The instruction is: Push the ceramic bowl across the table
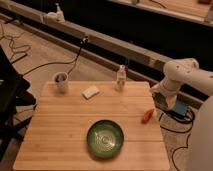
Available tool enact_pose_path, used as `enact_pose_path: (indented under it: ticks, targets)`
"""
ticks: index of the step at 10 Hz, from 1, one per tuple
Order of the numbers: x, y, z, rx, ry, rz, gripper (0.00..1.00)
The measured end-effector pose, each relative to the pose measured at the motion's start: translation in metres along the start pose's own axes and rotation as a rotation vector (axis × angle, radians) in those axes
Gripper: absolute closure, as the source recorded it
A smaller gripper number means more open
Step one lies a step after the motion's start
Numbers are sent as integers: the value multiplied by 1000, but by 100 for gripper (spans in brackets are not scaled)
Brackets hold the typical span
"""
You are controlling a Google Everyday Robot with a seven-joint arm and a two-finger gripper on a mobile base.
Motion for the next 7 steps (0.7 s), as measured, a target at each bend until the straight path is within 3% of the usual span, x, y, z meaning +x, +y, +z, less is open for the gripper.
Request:
enact_pose_path:
  ticks: [5,7]
  targets:
    - [0,0,0,0,0,0,22]
    - [0,0,0,0,0,0,38]
